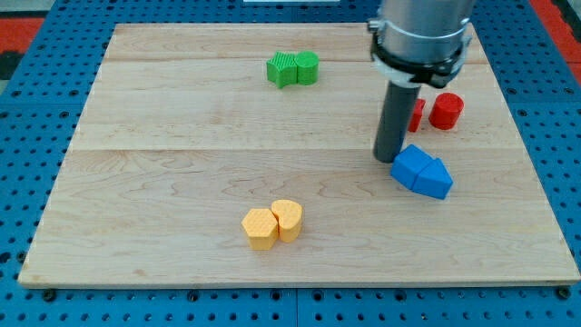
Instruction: Move the blue blocks towards the bottom right of the board
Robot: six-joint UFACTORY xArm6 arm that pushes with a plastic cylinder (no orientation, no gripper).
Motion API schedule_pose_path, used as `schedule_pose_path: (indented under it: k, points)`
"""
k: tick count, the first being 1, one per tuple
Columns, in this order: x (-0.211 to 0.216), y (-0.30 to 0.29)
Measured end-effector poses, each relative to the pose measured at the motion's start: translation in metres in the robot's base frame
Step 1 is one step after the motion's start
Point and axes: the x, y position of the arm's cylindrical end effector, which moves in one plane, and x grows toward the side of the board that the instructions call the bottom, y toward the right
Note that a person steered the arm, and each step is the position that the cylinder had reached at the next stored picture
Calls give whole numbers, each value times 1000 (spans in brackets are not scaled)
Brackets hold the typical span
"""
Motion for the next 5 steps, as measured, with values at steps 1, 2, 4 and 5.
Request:
schedule_pose_path:
  k: [1, 2, 4, 5]
  points:
    - [-1, 36]
    - [18, 47]
    - [47, 40]
    - [51, 43]
